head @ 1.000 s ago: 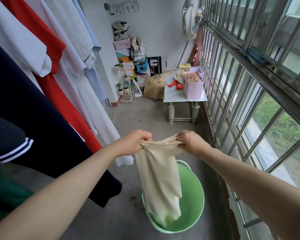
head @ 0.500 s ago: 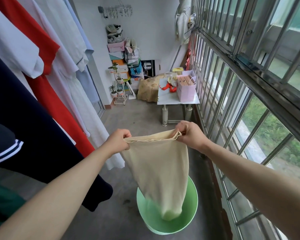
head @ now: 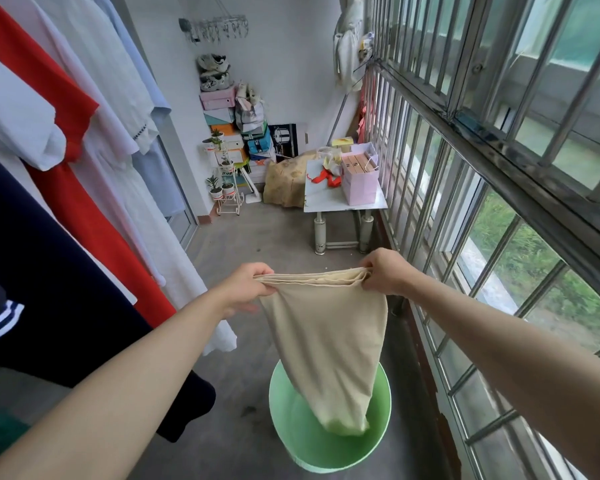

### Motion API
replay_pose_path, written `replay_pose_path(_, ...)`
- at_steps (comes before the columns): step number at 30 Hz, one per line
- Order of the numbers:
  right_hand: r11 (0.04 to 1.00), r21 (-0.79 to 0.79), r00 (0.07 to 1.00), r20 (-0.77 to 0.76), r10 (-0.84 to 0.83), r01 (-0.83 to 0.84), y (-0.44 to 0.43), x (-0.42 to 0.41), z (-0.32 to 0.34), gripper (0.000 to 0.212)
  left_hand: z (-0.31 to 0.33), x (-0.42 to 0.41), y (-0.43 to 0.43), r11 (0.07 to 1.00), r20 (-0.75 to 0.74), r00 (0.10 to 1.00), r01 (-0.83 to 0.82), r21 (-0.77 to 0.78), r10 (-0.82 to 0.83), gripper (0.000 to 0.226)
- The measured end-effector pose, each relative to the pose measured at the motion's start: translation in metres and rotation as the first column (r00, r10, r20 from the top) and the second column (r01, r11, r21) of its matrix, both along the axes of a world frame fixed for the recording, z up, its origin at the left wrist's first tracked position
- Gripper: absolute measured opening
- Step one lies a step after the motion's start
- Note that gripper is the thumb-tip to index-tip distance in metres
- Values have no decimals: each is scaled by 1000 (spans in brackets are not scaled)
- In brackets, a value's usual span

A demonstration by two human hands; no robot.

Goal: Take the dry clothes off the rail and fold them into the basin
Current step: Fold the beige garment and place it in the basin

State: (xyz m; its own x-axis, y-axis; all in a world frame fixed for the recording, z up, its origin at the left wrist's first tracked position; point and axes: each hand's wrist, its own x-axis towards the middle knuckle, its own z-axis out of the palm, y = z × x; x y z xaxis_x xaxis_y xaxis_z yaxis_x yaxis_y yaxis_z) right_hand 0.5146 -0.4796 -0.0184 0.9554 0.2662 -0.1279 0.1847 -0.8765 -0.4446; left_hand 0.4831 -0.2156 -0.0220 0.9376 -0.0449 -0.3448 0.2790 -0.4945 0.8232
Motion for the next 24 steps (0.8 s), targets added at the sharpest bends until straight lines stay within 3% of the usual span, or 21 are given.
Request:
replay_pose_path(2, 998, -32, 999, 6, -47, 47, -3, 0, -7, 22, 0, -1, -7, 993, -64, 997, -41, -112, 34, 21)
replay_pose_path(5, 944, 259, 970, -183, -159, 203, -11, -1, -15, 12, 7, 1, -11, 986, -74, 995, -77, -148, 66, 23)
replay_pose_path(8, 663, 643, 893, -442, -89, 384, -20, -1, -18, 17, 19, 5, -9, 975, -9, 998, -56, -213, 56, 23)
replay_pose_path(10, 458, 786, 873, -486, 42, 415, -24, 0, -20, 18, 32, 7, -13, 962, 55, 997, -39, -271, 56, 21)
replay_pose_path(12, 341, 859, 879, -452, 152, 383, -24, 2, -29, 16, 48, 7, -18, 951, 120, 991, -13, -310, 53, 20)
replay_pose_path(13, 326, 877, 886, -425, 183, 353, -22, 0, -34, 21, 56, 7, -21, 951, 151, 988, 8, -310, 41, 19)
replay_pose_path(17, 504, 814, 918, -385, 96, 289, 2, -7, -69, 53, 80, 5, -21, 968, 235, 972, 80, -236, -23, 19)
replay_pose_path(20, 519, 788, 916, -401, 25, 331, 20, -13, -69, 45, 85, 3, -11, 977, 256, 966, 97, -188, -47, 19)
replay_pose_path(24, 505, 738, 849, -529, 19, 448, 28, -4, -61, 32, 78, 3, 11, 983, 249, 967, -11, -181, 56, 17)
